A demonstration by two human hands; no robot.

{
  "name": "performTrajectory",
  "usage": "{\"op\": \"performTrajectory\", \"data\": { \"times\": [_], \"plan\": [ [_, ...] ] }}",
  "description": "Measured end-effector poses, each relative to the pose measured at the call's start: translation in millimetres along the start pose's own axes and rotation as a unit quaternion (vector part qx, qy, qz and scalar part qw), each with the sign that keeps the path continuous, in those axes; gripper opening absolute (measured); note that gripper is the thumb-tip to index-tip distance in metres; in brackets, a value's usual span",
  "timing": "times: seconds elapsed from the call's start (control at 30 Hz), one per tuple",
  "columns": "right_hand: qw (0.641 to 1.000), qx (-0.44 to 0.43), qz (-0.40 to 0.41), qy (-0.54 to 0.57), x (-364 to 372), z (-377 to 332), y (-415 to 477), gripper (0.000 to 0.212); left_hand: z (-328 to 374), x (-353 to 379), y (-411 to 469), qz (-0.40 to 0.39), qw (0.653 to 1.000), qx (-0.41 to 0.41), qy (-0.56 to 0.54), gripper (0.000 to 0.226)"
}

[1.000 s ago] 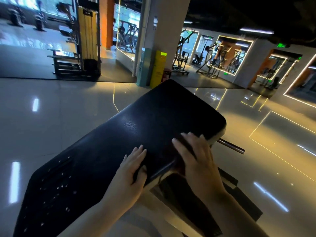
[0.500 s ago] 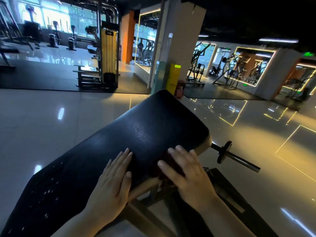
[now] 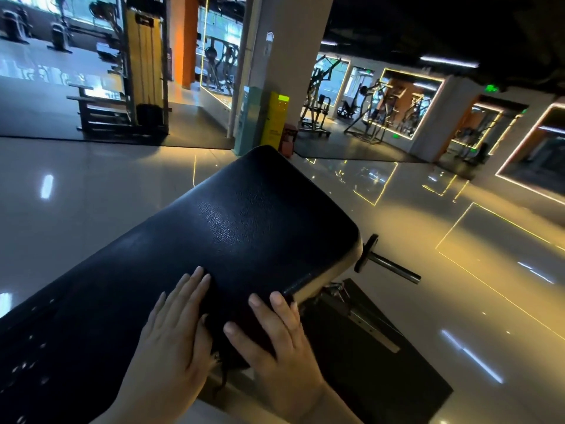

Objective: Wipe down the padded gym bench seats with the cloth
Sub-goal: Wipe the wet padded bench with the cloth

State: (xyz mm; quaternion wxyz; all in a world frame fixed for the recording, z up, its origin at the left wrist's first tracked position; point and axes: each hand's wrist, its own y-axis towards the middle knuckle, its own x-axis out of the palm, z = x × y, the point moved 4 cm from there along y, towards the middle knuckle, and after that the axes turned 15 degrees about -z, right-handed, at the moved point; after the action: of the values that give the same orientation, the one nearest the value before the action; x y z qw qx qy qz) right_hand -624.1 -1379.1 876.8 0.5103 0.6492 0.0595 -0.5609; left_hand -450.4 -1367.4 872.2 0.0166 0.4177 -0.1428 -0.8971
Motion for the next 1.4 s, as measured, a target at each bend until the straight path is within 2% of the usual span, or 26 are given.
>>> {"op": "performTrajectory", "data": {
  "times": [0.07, 0.1, 0.13, 0.2, 0.23, 0.33, 0.37, 0.4, 0.43, 0.47, 0.53, 0.6, 0.67, 0.73, 0.77, 0.8, 0.87, 1.0, 1.13, 1.27, 1.33, 1.4],
  "plan": [
    [0.998, -0.038, -0.040, -0.018, -12, 19, 0, 0.042, 5, 3, 6, 0.003, 1.000, -0.009, -0.001, 0.060],
    [0.999, -0.034, -0.020, -0.026, -21, 33, 1, 0.041, 12, 6, 11, -0.004, 1.000, -0.006, 0.013, 0.060],
    [1.000, -0.006, 0.005, -0.024, -31, 51, 4, 0.048, 20, 7, 15, -0.002, 1.000, 0.005, 0.020, 0.059],
    [0.997, 0.051, 0.048, 0.013, -49, 84, 14, 0.077, 33, 9, 24, -0.005, 0.999, 0.010, 0.043, 0.058],
    [0.995, 0.064, 0.065, 0.040, -52, 94, 16, 0.082, 38, 9, 27, -0.004, 0.999, 0.005, 0.052, 0.058],
    [0.983, 0.082, 0.114, 0.116, -48, 88, 21, 0.082, 49, 10, 36, 0.010, 0.998, -0.025, 0.052, 0.066],
    [0.981, 0.085, 0.115, 0.132, -41, 81, 20, 0.069, 52, 11, 38, 0.013, 0.998, -0.033, 0.050, 0.072],
    [0.983, 0.074, 0.103, 0.130, -31, 73, 18, 0.051, 55, 11, 40, 0.020, 0.998, -0.043, 0.045, 0.075],
    [0.988, 0.051, 0.087, 0.114, -26, 65, 14, 0.044, 58, 11, 41, 0.032, 0.997, -0.051, 0.039, 0.075],
    [0.995, 0.011, 0.051, 0.085, -24, 63, 10, 0.050, 60, 11, 41, 0.045, 0.997, -0.057, 0.036, 0.073],
    [0.996, -0.083, -0.004, -0.010, -29, 77, 4, 0.077, 63, 12, 39, 0.066, 0.995, -0.061, 0.039, 0.067],
    [0.989, -0.137, -0.014, -0.057, -44, 102, 8, 0.083, 64, 12, 36, 0.072, 0.995, -0.064, 0.035, 0.064],
    [0.992, -0.125, 0.002, -0.024, -58, 123, 17, 0.072, 63, 12, 34, 0.069, 0.995, -0.071, 0.027, 0.064],
    [0.994, -0.094, 0.035, 0.044, -62, 131, 22, 0.046, 64, 12, 32, 0.075, 0.993, -0.084, 0.027, 0.064],
    [0.993, -0.074, 0.058, 0.076, -59, 130, 21, 0.043, 64, 13, 30, 0.082, 0.992, -0.091, 0.028, 0.064],
    [0.990, -0.052, 0.075, 0.104, -53, 124, 19, 0.046, 65, 15, 28, 0.090, 0.991, -0.099, 0.030, 0.063],
    [0.989, -0.025, 0.083, 0.119, -36, 101, 12, 0.065, 64, 20, 23, 0.108, 0.987, -0.111, 0.035, 0.060],
    [0.990, -0.144, -0.001, -0.006, 3, 47, -5, 0.084, 56, 25, 9, 0.135, 0.983, -0.120, 0.016, 0.054],
    [0.975, -0.210, -0.009, -0.076, -4, 68, -3, 0.089, 51, 27, -12, 0.151, 0.979, -0.140, 0.012, 0.058],
    [0.987, -0.149, 0.045, -0.028, -23, 103, 2, 0.094, 41, 34, -31, 0.180, 0.968, -0.168, 0.036, 0.057],
    [0.994, -0.100, 0.034, 0.041, -19, 93, 1, 0.087, 36, 40, -39, 0.184, 0.969, -0.160, 0.034, 0.054],
    [0.993, -0.093, 0.006, 0.075, -6, 65, -1, 0.093, 33, 44, -45, 0.181, 0.973, -0.137, 0.034, 0.052]
  ]
}}
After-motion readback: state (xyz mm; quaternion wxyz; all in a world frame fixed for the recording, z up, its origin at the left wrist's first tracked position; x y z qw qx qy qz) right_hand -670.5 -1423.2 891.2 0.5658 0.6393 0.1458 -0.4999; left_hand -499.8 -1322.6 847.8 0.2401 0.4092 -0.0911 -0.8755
